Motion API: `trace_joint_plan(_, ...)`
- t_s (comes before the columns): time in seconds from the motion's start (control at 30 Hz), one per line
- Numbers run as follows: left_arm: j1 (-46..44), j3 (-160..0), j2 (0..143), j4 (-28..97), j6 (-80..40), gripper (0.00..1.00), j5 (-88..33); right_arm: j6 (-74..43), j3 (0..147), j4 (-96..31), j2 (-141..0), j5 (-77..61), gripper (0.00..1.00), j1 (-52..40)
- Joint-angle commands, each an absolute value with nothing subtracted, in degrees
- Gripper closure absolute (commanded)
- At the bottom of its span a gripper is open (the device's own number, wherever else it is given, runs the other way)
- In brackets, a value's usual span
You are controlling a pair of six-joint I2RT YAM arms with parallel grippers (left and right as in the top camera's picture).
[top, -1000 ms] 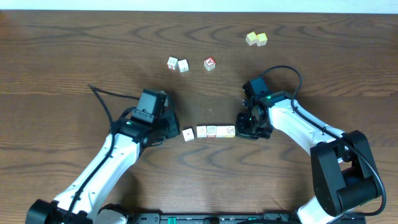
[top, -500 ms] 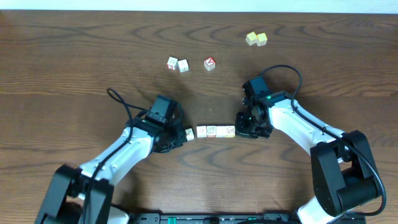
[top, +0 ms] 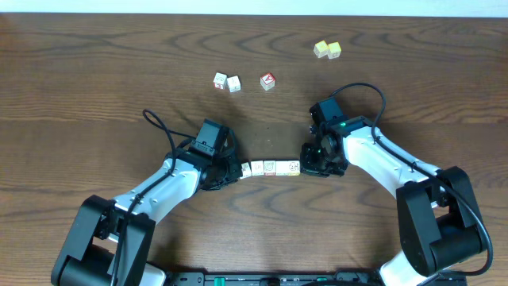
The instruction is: Lift 5 blocks
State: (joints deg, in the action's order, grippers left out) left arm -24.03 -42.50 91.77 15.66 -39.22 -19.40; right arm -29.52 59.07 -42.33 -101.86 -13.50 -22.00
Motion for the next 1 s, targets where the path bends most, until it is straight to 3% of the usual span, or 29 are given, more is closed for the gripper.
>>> trace_joint_plan(0.0, -24.1, -42.1, 92.2, 15.4, -39.0, 0.93, -19.7, -29.3, 58.9, -42.3, -101.9, -13.8, 0.99, -22.2)
trace_joint_plan(0.97, -24.1, -42.1, 92.2, 14.0, -25.1, 0.93, -19.5, -29.3, 58.9, -40.6, -101.9, -13.8, 0.99, -22.2)
